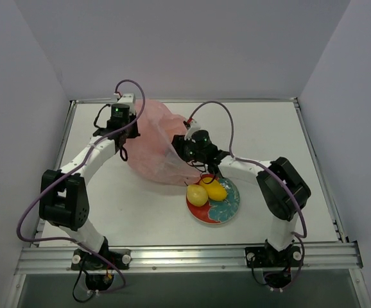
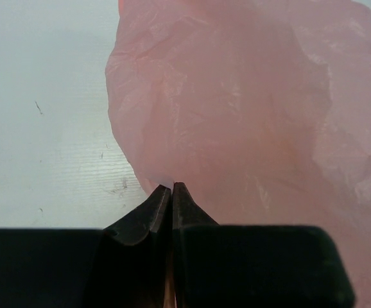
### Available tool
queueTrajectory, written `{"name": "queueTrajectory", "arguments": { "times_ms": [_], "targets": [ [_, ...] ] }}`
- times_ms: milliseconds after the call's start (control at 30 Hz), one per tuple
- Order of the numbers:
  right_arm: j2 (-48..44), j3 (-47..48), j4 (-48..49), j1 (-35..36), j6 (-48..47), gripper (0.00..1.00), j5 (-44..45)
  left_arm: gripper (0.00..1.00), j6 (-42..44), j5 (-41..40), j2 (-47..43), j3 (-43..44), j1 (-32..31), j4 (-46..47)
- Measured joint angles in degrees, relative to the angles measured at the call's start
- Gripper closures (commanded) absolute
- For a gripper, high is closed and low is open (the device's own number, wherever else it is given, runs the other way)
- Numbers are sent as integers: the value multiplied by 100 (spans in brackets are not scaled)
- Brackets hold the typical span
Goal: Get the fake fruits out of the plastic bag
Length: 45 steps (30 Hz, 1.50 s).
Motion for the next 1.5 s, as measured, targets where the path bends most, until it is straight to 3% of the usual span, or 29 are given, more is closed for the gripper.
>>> {"name": "queueTrajectory", "arguments": {
  "times_ms": [467,867,1033,1067,1200,1500],
  "targets": [
    [-1646,-822,-968,-9,-507,100,1237,98,-17,-118,0,0,142,-4],
    [-3425,-1530,-2704,-9,-525,97,2981,94,-76,-177,-55,0,282,-13],
    [-4151,-1851,-3397,35,-229,96,3331,80,-142,-195,-160,0,282,-13],
    [-4280,-1902,-3563,59,-153,95,3418,71,-155,-195,-170,0,282,-11],
    [-4666,-2087,-4218,260,240,90,3779,57,-201,-188,-181,-2,282,-13],
    [-4924,-2583,-5075,527,1064,90,4166,38,-260,-133,-280,-2,282,-11]
  ]
}}
